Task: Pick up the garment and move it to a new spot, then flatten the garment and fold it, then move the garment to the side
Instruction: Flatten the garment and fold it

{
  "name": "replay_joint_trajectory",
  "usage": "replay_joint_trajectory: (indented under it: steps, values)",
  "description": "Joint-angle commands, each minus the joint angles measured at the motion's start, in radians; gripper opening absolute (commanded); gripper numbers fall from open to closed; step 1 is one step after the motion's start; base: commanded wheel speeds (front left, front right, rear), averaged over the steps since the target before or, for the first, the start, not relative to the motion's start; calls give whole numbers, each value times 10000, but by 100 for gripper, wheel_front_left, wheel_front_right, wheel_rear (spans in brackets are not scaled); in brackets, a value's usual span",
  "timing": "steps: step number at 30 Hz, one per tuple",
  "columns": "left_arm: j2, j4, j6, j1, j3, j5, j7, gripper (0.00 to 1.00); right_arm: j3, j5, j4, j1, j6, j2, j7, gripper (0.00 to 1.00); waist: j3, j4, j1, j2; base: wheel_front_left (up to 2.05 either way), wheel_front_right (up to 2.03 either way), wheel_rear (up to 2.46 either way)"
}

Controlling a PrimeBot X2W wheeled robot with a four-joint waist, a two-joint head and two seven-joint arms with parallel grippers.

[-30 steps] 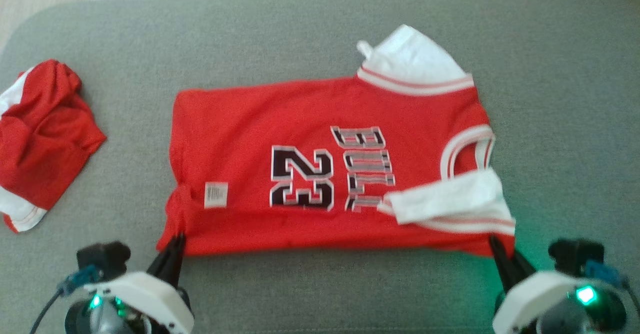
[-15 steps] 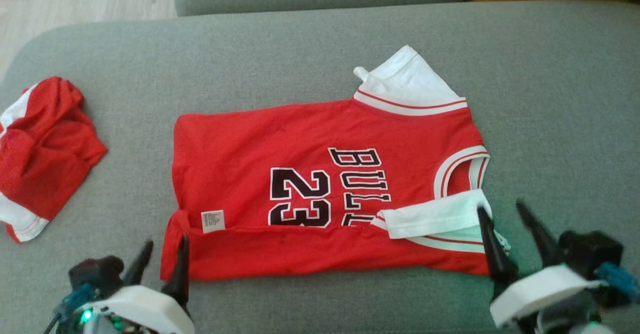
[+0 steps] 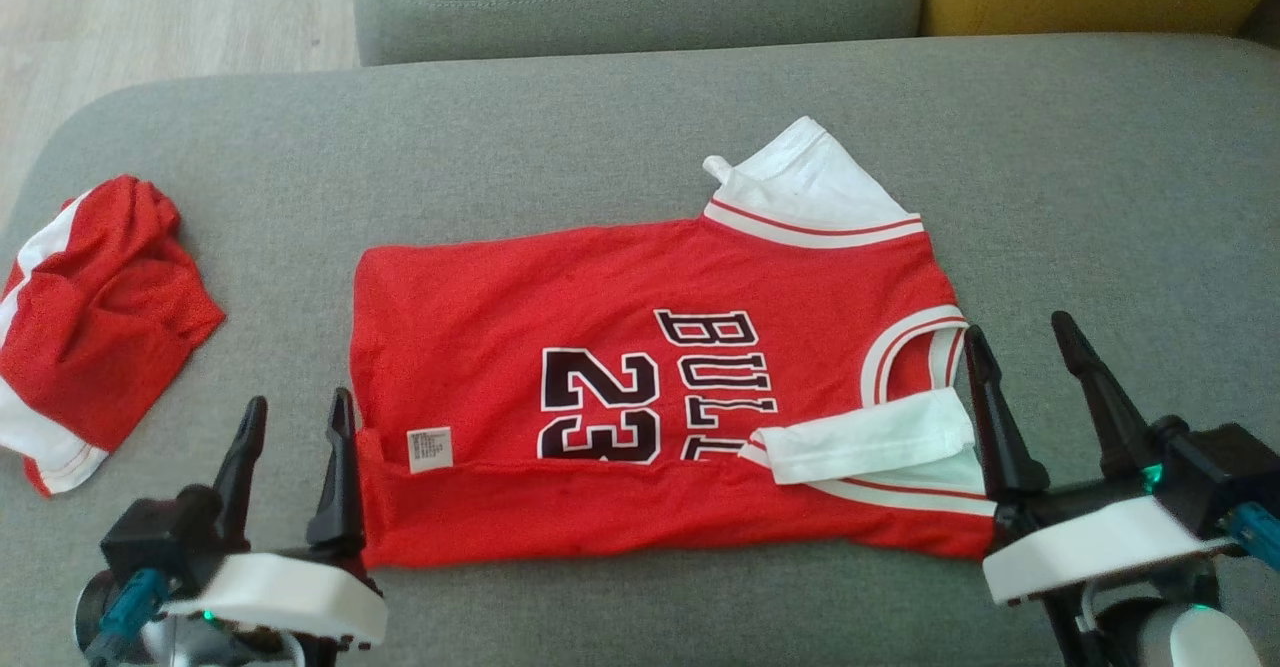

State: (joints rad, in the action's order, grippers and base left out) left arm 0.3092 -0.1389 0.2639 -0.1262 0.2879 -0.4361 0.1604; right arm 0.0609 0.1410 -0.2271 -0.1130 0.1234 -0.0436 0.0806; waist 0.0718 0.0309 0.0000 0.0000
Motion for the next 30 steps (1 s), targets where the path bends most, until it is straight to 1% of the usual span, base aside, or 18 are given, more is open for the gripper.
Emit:
replay_joint_trajectory:
  steps: [1,4,7,8,12,17,20,25,30]
  values:
    - [210,-276,59,433,-276,106,-98,100,149,105,-368,297,73,-66,14,100,22,4,0,0,0,0,0]
    - [219,-140,66,509,-243,103,-171,100,141,196,-338,265,73,-66,0,100,69,-11,0,0,0,0,0]
    - [148,173,-127,800,-163,-67,-239,100,114,264,-327,281,73,-66,-16,100,210,13,0,0,0,0,0]
    - [148,173,-127,800,-163,-67,-239,100,114,264,-327,281,73,-66,-16,100,210,13,0,0,0,0,0]
    - [9,1060,-584,1757,-48,-402,-456,100,123,321,-354,426,73,-66,-2,100,605,71,0,0,0,0,0]
    - [-368,3423,-1477,3725,55,-1019,-718,100,233,350,-315,770,73,-66,-12,100,1219,37,0,0,0,0,0]
    - [-489,4973,-1923,4911,62,-1236,-852,100,369,385,-257,1016,73,-66,-50,100,1626,-70,0,0,0,0,0]
    - [-394,7410,-2540,6656,49,-1348,-1000,100,682,480,-126,1459,73,-66,-249,100,2142,-370,0,0,0,0,0]
    - [-356,9271,-3083,7769,-35,-1596,-1081,100,697,573,100,1669,73,-66,-370,100,2462,-613,0,0,0,0,0]
